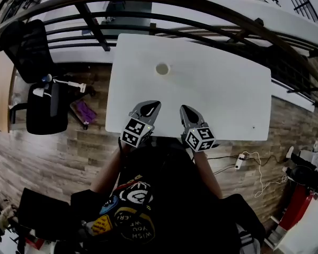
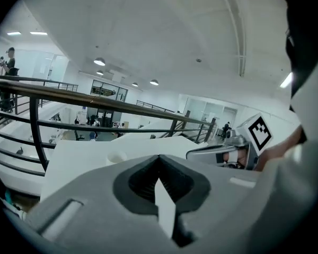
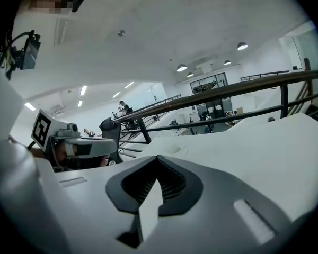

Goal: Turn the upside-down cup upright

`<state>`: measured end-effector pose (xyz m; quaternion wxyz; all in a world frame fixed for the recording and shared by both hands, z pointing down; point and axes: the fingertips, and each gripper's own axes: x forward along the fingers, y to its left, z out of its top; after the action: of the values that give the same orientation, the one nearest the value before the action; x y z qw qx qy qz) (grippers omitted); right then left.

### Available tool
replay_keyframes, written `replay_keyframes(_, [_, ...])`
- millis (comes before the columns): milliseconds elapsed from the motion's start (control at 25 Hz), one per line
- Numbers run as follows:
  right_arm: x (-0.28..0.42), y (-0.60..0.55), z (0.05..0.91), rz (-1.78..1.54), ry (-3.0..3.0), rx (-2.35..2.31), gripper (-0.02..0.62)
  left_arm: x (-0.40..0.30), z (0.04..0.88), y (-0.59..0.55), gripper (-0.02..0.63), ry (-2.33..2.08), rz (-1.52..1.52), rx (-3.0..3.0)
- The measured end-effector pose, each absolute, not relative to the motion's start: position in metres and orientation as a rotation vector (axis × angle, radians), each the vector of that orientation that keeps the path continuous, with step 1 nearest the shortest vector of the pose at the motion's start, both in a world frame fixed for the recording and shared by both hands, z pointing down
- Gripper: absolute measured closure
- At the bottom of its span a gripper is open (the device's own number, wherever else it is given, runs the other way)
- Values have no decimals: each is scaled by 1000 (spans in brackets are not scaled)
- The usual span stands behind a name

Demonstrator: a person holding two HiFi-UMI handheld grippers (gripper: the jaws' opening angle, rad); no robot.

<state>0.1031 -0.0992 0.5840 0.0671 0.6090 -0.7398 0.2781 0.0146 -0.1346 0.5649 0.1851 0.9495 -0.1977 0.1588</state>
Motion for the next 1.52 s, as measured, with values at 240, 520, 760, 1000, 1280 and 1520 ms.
replay_keyframes(240, [122,-55,550,802,-2309,1860,594,35,539,-95,601,-646,451,2693])
replay_keyframes(520, [130,26,518,676,-2413,1785,594,40,515,-10,601,-883,443,2742])
replay_keyframes(760, [123,96,507,699,-2484,1732,594,34,500,76,601,-977,412,2692])
replay_keyframes(1000, [102,133,504,693,-2507,1726,594,10,497,107,601,-1033,458,2714])
replay_keyframes(1280, [87,148,481,670,-2491,1726,595,13,459,118,601,-979,448,2812])
replay_keyframes(1520, [80,144,471,627,-2483,1739,594,-3,457,117,601,-973,396,2766])
